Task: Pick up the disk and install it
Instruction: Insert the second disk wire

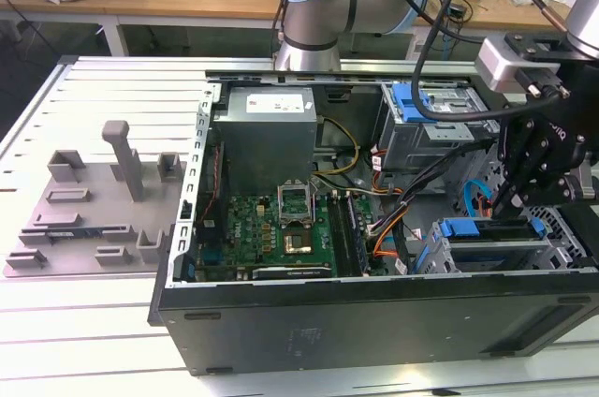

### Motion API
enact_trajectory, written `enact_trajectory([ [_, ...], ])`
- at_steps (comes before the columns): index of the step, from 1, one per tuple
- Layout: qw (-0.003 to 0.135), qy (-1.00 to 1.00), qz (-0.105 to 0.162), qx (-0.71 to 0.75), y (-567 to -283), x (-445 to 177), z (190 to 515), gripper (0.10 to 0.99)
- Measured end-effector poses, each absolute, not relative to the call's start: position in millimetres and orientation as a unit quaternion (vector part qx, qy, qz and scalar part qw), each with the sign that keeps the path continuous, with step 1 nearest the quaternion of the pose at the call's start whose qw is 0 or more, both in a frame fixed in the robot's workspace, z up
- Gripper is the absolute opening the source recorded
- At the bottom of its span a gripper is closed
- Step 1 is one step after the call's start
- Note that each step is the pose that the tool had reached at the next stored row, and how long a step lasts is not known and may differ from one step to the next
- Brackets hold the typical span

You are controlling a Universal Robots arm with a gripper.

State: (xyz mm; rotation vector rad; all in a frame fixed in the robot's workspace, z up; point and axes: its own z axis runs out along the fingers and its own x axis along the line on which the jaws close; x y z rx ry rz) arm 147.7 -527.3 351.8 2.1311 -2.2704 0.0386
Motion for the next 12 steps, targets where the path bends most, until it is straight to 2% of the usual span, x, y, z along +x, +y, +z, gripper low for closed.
enact_trajectory([
  [12, 0.014, -0.729, 0.012, 0.684, -530.2, 148.2, 348.8, 0.161],
])
